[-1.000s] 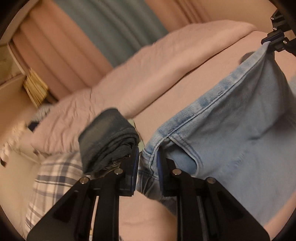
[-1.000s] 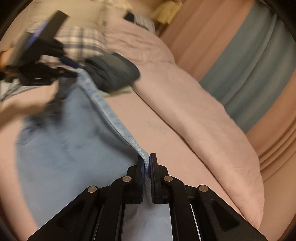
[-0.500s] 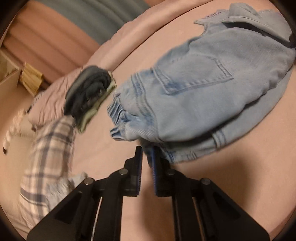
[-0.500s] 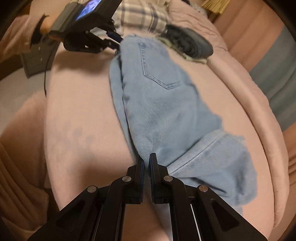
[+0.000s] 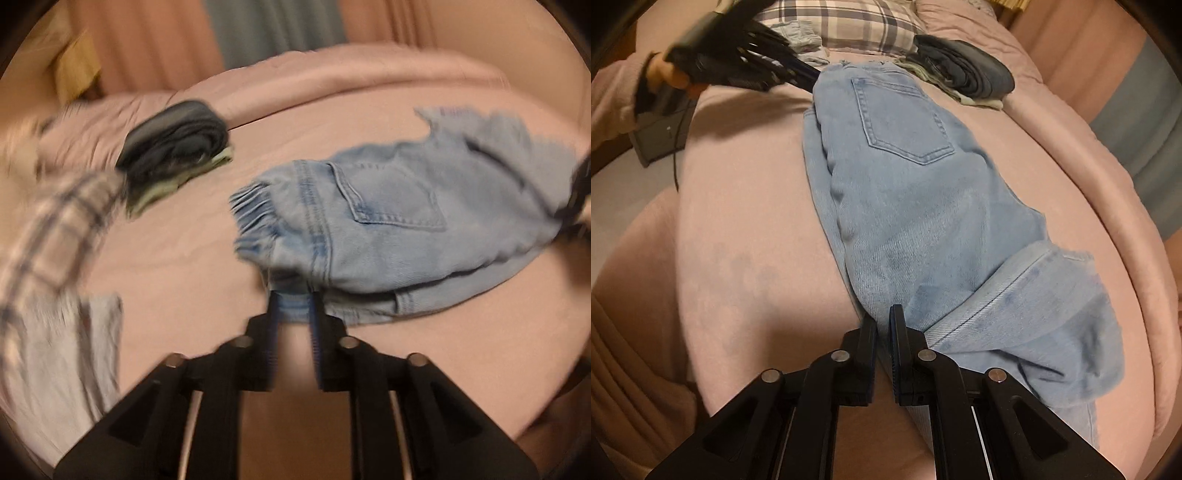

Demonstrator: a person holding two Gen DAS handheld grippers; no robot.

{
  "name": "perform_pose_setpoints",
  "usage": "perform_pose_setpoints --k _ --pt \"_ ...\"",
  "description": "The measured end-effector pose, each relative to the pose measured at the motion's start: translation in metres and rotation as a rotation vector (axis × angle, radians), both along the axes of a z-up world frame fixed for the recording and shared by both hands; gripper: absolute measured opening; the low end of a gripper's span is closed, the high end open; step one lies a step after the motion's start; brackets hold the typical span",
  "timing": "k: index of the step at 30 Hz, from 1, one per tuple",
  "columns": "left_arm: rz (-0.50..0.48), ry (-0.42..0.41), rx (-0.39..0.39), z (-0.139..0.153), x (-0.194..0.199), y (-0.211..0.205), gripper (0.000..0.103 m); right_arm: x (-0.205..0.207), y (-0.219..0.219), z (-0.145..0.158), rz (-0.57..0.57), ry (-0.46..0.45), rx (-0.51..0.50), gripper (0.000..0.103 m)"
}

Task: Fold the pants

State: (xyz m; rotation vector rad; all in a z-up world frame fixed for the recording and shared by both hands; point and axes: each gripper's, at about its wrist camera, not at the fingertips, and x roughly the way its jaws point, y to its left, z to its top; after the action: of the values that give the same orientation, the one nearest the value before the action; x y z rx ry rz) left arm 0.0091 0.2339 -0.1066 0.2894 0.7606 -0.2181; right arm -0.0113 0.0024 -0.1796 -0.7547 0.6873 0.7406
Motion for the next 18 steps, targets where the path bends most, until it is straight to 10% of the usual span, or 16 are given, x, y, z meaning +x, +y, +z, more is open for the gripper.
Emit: perform_pose_setpoints --k 2,9,11,13,18 --pt "0.085 0.02 -0.173 0.006 -0.005 0.016 0.063 -0.001 -0.003 0.001 -0.013 0.011 0.028 0.005" --pt "0.205 0.12 -0.682 0.0 0.014 0.018 0.055 0.0 -0.007 0.002 -0.038 0.032 0.082 0.005" --pt "0.262 0.156 -0.748 -0.004 0.029 0.013 0.052 0.0 -0.007 0.002 -0.045 0.034 0.095 0.005" --pt "0.348 0.196 -0.757 -0.012 0.042 0.012 0.025 0.0 -0.007 0.001 -0.049 0.035 0.104 0.005" --pt "0.431 0.158 -0.777 -0.008 0.037 0.016 0.018 -0.004 -0.008 0.009 -0.04 0.016 0.119 0.005"
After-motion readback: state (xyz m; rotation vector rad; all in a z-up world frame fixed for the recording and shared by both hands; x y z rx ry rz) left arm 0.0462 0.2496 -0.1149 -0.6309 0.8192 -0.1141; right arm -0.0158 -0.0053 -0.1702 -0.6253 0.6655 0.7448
